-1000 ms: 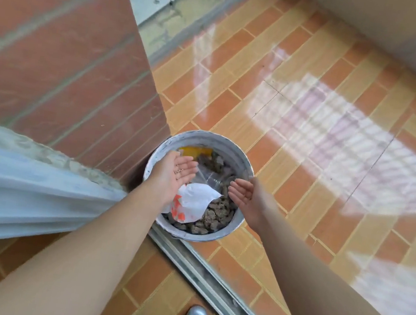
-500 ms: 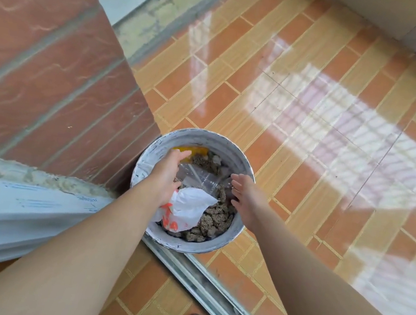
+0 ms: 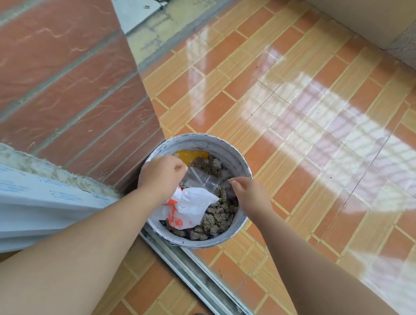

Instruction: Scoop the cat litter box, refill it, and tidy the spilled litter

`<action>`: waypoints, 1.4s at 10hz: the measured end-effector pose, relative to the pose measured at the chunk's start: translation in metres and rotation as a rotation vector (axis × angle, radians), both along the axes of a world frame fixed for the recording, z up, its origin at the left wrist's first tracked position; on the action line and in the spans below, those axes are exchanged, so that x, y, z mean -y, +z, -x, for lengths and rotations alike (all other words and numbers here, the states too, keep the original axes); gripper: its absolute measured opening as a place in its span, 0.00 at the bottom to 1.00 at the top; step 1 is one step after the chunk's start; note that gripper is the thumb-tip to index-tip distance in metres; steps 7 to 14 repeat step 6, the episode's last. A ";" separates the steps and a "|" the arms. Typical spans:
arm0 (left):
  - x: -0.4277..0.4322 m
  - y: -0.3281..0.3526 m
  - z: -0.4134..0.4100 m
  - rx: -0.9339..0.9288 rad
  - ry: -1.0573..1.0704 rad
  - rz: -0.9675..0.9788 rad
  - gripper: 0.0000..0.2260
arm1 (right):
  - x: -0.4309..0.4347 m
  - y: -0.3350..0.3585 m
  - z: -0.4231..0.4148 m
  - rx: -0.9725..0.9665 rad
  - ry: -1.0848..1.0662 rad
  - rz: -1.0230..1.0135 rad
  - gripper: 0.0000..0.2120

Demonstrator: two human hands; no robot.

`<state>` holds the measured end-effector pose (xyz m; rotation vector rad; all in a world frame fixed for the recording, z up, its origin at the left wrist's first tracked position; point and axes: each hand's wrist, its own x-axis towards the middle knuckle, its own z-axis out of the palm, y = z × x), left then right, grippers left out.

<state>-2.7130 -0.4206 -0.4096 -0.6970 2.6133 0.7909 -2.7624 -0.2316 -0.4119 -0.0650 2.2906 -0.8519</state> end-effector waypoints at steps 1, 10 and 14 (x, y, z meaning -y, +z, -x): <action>0.001 0.026 -0.007 0.021 -0.223 0.286 0.10 | -0.001 0.018 -0.006 -0.135 0.118 -0.150 0.17; -0.007 0.260 -0.060 -0.014 -0.561 0.567 0.14 | -0.006 0.255 -0.074 -0.521 0.498 -0.375 0.18; -0.007 0.260 -0.060 -0.014 -0.561 0.567 0.14 | -0.006 0.255 -0.074 -0.521 0.498 -0.375 0.18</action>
